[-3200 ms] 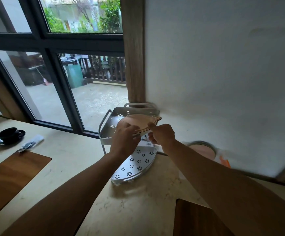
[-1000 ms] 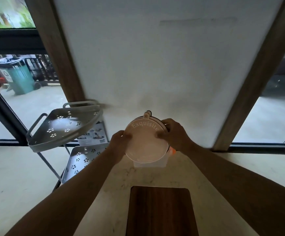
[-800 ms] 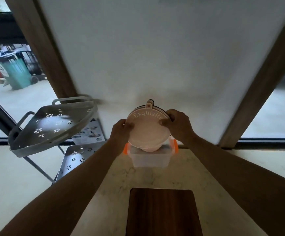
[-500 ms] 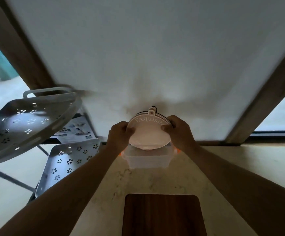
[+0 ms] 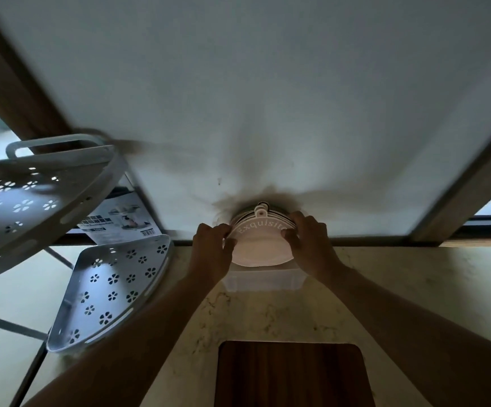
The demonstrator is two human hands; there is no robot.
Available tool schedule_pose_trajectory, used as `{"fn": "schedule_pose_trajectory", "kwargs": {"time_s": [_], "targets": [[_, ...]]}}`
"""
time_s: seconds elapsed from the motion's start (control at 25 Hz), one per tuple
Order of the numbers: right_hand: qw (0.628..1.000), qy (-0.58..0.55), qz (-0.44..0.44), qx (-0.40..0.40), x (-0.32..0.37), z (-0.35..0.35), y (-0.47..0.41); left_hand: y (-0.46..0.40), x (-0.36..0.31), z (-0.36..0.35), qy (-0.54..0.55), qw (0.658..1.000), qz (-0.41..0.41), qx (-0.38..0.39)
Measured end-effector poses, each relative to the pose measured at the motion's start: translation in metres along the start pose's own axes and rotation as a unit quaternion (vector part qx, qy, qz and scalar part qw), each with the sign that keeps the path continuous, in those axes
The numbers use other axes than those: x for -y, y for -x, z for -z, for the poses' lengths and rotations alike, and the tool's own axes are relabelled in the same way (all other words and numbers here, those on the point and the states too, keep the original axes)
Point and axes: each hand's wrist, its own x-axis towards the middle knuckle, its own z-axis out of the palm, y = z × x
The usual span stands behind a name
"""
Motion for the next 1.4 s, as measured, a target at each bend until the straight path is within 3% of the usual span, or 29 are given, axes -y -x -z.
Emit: {"fn": "schedule_pose_trajectory", "kwargs": {"time_s": [0.2, 0.44, 0.68, 0.96, 1.08, 1.24, 1.4], "targets": [[0.999, 0.019, 0.036, -0.014, -0.003, -0.001, 0.004, 0.003, 0.002, -0.006, 0.008, 0.999, -0.028, -0.023], [0.998, 0.006, 0.052, -0.025, -0.003, 0.001, 0.008, 0.005, 0.006, -0.009, -0.042, 0.99, -0.124, -0.05], [0.995, 0.025, 0.078, -0.063, 0.008, 0.005, 0.009, 0.003, 0.005, -0.008, -0.118, 0.983, -0.139, -0.028], [0.992, 0.086, 0.079, -0.036, 0.01, 0.003, 0.006, -0.001, 0.004, -0.007, -0.16, 0.977, -0.138, 0.023], [0.994, 0.07, 0.077, -0.035, 0.011, 0.007, 0.004, -0.004, 0.002, -0.003, -0.133, 0.981, -0.141, 0.013], [0.995, 0.027, 0.063, -0.073, 0.013, 0.014, -0.007, -0.018, -0.009, 0.005, -0.055, 0.989, -0.125, -0.057], [0.994, 0.044, 0.042, -0.087, 0.012, 0.008, -0.021, -0.034, -0.01, 0.003, -0.045, 0.993, -0.093, -0.056]]}}
